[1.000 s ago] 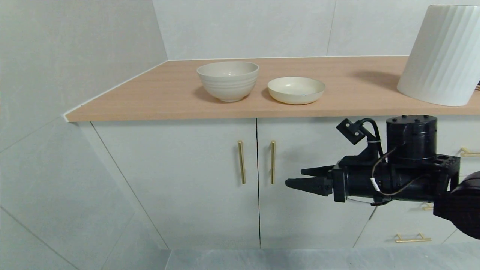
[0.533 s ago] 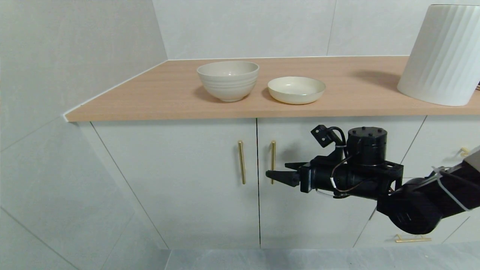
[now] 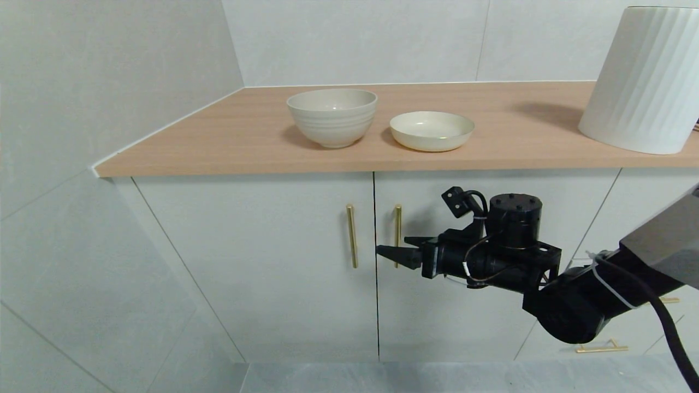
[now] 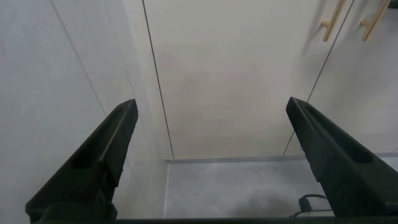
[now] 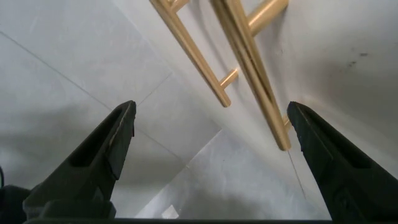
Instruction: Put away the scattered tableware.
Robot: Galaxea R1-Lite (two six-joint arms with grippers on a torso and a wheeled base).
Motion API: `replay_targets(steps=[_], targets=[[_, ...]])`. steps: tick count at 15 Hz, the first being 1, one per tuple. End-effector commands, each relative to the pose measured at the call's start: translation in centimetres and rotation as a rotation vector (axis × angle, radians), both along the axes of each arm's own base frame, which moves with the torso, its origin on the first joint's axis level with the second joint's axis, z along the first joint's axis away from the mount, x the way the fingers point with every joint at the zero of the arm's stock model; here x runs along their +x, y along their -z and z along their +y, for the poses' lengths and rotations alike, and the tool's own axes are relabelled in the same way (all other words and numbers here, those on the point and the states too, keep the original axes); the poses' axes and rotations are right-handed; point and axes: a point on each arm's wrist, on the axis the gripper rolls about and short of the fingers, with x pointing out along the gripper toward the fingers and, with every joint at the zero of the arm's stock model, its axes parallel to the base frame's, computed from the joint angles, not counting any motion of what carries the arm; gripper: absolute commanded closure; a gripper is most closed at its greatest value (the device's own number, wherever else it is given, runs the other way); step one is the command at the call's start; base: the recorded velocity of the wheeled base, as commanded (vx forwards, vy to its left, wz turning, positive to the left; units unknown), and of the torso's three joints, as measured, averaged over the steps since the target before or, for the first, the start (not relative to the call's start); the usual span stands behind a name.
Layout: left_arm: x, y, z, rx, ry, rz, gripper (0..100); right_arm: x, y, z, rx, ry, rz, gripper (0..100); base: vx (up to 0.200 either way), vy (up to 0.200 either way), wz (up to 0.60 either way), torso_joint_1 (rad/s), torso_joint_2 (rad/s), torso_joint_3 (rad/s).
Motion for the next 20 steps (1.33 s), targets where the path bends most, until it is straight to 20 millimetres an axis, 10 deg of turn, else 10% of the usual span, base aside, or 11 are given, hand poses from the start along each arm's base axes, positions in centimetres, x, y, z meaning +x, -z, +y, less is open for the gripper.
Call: replay_targets(steps=[1, 20], targets=[[0.0, 0.0, 0.0, 0.000, -0.001, 0.000, 0, 0.5, 0.3, 0.4, 0.012, -0.001, -0.019, 0, 0.000, 0.000, 0.00, 0.000, 0.00, 0.000], [0.0, 0.0, 0.0, 0.000, -0.001, 0.000, 0, -2.7, -0.8, 0.7, 0.107, -0.081, 0.015, 0, 0.000, 0.000, 0.00, 0.000, 0.00, 0.000]])
